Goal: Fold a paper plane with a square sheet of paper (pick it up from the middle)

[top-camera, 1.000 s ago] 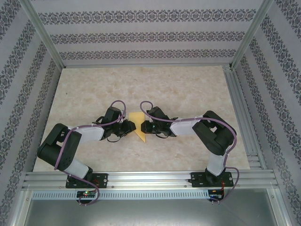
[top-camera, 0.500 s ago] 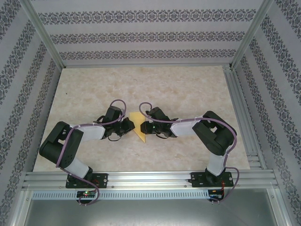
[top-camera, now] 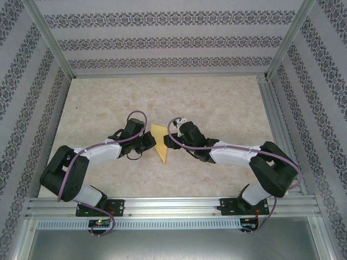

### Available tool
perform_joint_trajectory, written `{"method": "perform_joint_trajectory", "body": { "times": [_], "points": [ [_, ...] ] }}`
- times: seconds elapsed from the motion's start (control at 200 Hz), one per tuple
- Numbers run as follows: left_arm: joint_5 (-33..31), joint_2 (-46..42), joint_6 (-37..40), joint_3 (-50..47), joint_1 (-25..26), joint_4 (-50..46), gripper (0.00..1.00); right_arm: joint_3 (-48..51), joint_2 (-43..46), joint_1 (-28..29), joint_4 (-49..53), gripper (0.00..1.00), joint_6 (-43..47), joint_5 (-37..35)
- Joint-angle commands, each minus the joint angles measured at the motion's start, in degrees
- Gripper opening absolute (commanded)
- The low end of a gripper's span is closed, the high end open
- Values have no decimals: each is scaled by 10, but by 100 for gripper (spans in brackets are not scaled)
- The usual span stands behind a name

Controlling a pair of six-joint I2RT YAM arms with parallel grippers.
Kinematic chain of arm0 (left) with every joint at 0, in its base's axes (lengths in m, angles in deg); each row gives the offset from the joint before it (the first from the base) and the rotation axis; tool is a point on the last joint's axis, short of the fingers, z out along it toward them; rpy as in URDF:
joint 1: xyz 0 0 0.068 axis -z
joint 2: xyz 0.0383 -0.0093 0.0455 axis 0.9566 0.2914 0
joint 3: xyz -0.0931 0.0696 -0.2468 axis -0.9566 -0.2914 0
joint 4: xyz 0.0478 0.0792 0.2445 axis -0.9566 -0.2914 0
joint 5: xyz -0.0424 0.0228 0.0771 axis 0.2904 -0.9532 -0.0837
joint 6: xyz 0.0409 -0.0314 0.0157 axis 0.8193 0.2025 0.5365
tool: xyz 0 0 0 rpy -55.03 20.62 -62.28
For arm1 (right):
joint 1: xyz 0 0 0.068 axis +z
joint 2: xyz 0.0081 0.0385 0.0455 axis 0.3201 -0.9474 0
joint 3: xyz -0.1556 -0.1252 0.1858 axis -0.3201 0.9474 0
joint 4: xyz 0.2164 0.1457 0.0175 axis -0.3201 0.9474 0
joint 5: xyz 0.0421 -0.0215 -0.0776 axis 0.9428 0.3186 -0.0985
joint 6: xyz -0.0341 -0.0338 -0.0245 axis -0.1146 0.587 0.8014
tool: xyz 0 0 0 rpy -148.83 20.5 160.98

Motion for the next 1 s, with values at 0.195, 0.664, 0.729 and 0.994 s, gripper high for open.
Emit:
{"method": "perform_joint_trajectory", "body": {
  "times": [0.195,0.664,0.729,0.994],
  "points": [
    [-62,2,-49,31,25,-63,0,75,-11,81,-142,54,162,-99],
    [-50,8,-60,53,35,-78,0,49,-167,163,-273,45,229,-207],
    [-49,8,-62,53,36,-77,0,47,-176,164,-288,45,229,-213],
    [-50,3,-64,55,36,-82,3,37,-192,163,-276,26,225,-222]
  ]
}}
